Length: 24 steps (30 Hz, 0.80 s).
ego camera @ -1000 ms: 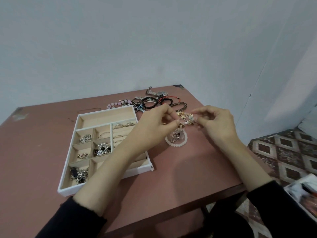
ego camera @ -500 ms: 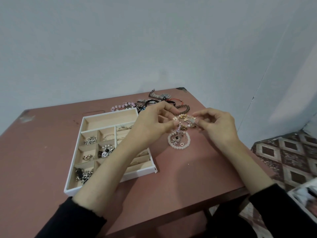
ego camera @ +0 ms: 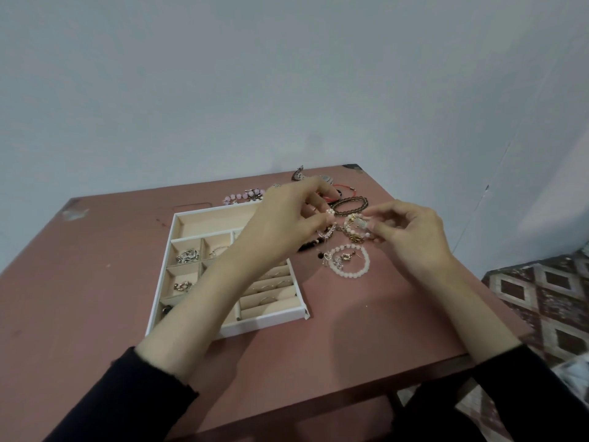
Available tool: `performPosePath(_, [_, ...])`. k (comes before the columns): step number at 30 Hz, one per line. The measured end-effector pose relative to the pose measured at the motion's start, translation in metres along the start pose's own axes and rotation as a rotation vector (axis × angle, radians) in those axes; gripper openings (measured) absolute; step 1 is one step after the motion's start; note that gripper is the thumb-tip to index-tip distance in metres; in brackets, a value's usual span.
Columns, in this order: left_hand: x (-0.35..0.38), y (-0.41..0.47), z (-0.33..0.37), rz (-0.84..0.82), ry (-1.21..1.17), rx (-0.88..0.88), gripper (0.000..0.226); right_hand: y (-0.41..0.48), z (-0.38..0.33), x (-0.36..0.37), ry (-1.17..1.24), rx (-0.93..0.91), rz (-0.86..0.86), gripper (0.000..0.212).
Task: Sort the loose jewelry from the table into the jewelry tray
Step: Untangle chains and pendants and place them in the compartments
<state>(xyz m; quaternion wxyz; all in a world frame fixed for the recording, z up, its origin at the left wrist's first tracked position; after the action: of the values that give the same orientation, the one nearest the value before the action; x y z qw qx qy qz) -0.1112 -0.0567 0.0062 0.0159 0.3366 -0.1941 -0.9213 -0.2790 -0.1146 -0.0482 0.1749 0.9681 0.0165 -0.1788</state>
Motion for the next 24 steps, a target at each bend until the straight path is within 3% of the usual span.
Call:
performPosePath(12, [0.02, 0.024, 0.011, -0.328, 0.342, 0.067, 0.02, -0.007, -0.002, 0.005, -0.077, -0.009, -0.077, 0.033])
performPosePath(21, [0.022, 0.029, 0.009, -0.266, 0.295, 0.072, 0.019, -0.014, -0.018, 0.017, -0.387, -0.23, -0.153, 0.012])
performPosePath(24, [0.015, 0.031, 0.007, -0.188, 0.256, 0.061, 0.02, -0.017, -0.02, 0.023, -0.322, -0.229, -0.222, 0.028])
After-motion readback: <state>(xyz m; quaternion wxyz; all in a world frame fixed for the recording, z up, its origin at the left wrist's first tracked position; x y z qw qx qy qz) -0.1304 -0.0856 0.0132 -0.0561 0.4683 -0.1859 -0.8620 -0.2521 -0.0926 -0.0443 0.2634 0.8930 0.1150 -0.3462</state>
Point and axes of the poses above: each hand's wrist, its own y-axis towards the middle knuckle, its own x-axis out of the palm, z = x × y, the point moved 6 cm from there along y, towards the middle knuckle, and after that the axes turned 3 degrees about -y, right-handed, at the moved point
